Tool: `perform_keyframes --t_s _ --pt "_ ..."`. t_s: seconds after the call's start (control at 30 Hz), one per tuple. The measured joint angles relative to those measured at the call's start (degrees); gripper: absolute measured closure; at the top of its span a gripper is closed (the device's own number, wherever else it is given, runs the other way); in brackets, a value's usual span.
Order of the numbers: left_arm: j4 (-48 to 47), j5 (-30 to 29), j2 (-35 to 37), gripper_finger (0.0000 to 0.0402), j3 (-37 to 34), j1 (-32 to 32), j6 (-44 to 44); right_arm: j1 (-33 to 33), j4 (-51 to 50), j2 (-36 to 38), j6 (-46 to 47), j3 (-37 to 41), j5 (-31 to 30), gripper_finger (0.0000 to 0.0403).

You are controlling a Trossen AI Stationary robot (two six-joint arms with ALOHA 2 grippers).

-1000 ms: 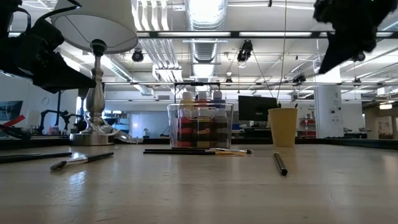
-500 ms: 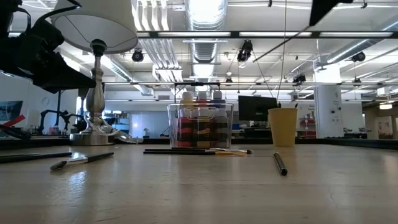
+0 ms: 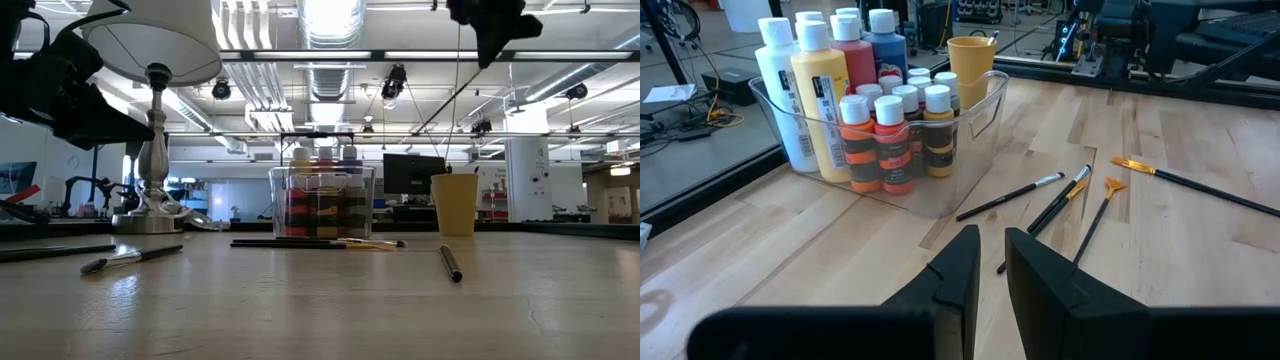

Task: Pick & Place Paint Supplies
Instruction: Put the gold paint brush into the cup

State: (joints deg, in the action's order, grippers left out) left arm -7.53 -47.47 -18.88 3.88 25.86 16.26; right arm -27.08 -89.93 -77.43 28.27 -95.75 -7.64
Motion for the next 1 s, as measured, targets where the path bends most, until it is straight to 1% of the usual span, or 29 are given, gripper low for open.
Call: perform_keyframes --t_s 0.13,0.43,0.73,1.0 --pt "0.0 0.0 -0.01 0.0344 0.0 -0.02 0.01 -3.02 -0.1 -1.48 -1.64 0.87 1.95 0.0395" --pt "0.02 -0.02 -0.01 0.0344 0.0 0.0 0.01 -7.12 -0.11 -1.16 -1.71 4.96 2.34 0.0395" --pt "0.03 0.0 -0.01 0.0345 0.0 0.0 0.0 -7.48 -0.08 -0.12 -1.85 10.55 5.17 0.0395" --pt "0.04 -0.02 -0.01 0.0346 0.0 0.0 0.01 -7.46 -0.16 -0.22 -2.29 14.93 5.78 0.0395"
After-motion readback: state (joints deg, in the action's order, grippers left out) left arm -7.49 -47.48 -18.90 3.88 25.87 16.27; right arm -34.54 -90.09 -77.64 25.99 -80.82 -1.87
